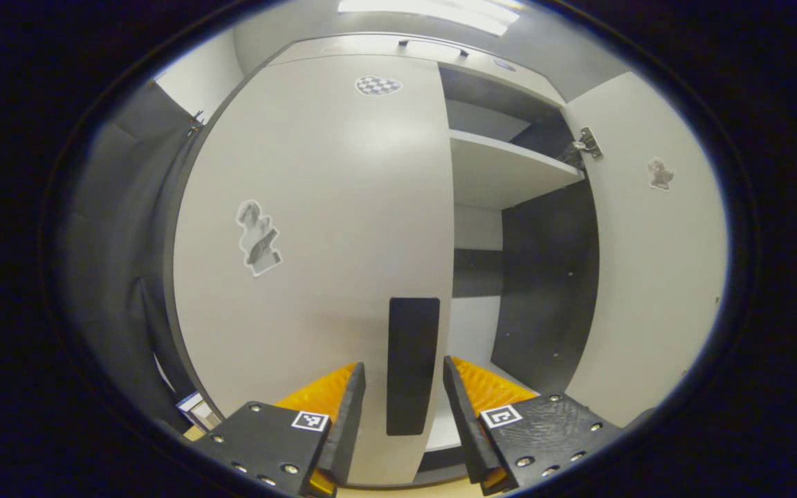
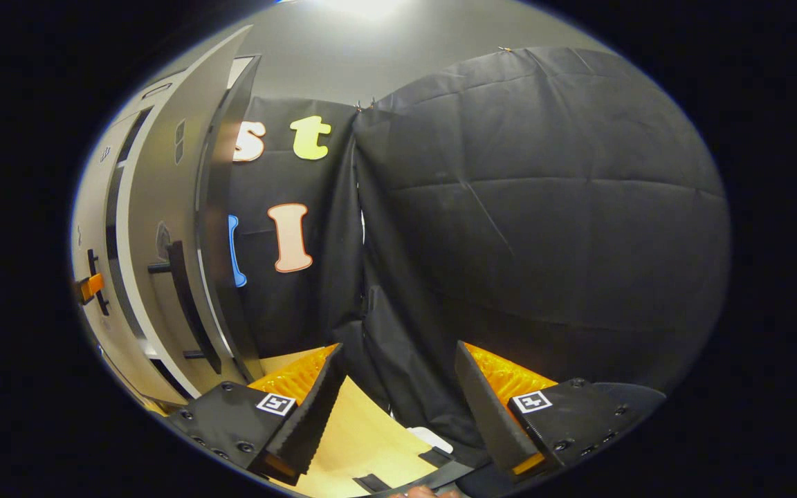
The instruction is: Open the right door of the double-door shoe cabinet with the right hand, and open the left door with the left hand.
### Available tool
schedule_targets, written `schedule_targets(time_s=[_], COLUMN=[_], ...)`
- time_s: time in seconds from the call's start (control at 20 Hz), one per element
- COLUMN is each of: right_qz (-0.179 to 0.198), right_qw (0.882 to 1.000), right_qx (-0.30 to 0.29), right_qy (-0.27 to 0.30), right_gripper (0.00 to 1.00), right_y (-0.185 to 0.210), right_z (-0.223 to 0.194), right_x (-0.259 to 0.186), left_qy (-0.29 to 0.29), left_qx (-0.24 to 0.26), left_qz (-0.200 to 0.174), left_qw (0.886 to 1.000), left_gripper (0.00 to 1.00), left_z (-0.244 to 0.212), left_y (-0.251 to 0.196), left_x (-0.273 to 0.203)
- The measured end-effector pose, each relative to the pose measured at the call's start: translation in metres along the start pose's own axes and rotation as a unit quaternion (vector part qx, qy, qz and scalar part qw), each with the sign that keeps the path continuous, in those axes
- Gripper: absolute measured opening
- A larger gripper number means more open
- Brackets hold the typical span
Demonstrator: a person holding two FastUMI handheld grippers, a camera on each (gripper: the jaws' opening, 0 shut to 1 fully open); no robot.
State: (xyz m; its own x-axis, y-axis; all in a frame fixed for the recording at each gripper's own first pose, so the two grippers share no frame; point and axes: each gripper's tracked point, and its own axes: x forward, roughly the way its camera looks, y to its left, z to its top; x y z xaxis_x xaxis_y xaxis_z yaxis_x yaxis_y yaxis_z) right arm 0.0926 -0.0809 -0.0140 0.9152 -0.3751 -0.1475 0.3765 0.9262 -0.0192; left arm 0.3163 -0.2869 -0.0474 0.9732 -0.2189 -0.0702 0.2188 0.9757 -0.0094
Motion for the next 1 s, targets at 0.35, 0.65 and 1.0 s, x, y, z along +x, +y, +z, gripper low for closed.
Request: schedule_targets(time_s=[0.35, 0.65, 1.0], right_qz=[0.030, 0.088, 0.149], right_qw=[1.000, 0.996, 0.988], right_qx=[-0.002, 0.002, 0.038], right_qy=[0.007, 0.013, 0.030], right_gripper=[0.93, 0.98, 0.98], right_y=[0.009, 0.039, 0.052], right_z=[-0.008, -0.012, -0.025], right_x=[0.031, 0.076, 0.106], left_qy=[0.012, 0.029, 0.035], left_qx=[0.025, 0.027, 0.030], left_qz=[0.024, 0.040, 0.055], left_qw=[0.999, 0.998, 0.997], left_gripper=[0.57, 0.28, 0.12], left_z=[-0.003, -0.010, -0.011], left_y=[0.000, -0.001, 0.000], left_x=[0.011, 0.013, 0.014])
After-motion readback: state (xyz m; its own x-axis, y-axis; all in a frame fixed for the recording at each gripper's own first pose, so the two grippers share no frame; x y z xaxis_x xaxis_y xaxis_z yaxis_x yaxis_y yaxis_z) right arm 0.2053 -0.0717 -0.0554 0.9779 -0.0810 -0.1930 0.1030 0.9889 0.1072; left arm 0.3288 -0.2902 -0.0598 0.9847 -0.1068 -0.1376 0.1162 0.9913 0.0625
